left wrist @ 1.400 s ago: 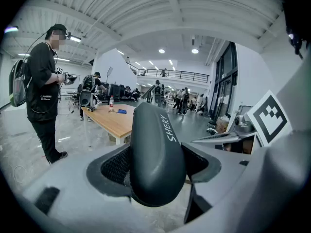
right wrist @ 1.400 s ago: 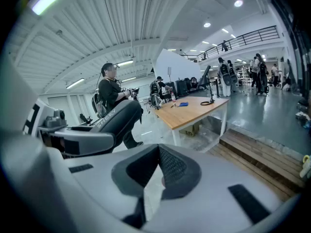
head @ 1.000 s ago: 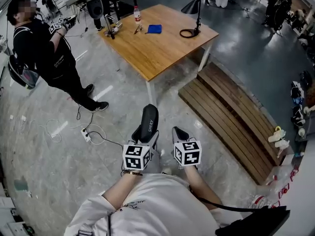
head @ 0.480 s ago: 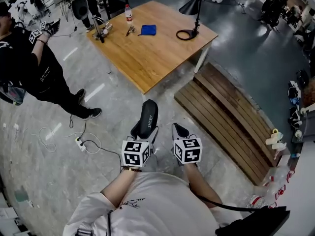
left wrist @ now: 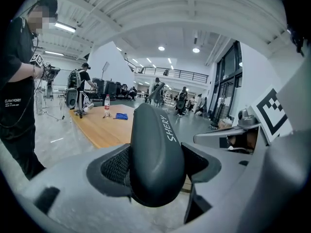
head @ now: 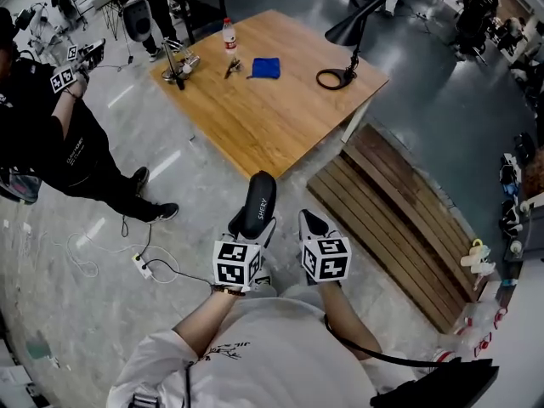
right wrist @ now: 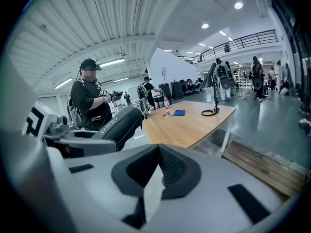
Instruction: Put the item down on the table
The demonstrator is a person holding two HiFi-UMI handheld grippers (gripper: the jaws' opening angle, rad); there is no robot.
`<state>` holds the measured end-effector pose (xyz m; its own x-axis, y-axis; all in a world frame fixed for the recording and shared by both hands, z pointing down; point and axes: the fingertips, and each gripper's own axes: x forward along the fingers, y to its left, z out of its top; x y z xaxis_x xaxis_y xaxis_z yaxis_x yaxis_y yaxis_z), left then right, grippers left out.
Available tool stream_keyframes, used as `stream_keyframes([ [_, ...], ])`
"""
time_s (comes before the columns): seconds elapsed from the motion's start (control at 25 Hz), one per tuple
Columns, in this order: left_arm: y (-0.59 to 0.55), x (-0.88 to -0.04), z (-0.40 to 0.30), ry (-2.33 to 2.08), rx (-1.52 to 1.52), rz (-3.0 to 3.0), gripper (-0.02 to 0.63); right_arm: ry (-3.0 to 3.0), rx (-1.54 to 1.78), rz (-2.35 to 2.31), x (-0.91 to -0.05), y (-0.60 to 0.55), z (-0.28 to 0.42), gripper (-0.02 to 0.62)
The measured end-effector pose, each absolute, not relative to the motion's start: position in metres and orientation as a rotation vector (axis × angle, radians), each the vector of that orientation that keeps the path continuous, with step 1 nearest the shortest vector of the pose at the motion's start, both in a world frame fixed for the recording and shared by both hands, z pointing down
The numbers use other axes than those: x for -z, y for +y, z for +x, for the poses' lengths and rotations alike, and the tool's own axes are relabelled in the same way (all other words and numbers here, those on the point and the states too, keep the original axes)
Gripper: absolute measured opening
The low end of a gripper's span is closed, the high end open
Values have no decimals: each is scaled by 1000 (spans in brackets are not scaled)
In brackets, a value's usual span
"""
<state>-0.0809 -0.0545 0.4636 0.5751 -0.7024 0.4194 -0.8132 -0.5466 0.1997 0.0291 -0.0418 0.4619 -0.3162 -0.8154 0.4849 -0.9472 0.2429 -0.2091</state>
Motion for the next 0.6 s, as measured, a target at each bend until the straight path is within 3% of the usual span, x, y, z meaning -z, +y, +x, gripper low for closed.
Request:
stream_keyframes([
  [0.6, -111, -465, -56, -1284, -415, 2379, 333, -2280, -661, 1520, -458, -116, 42, 5],
])
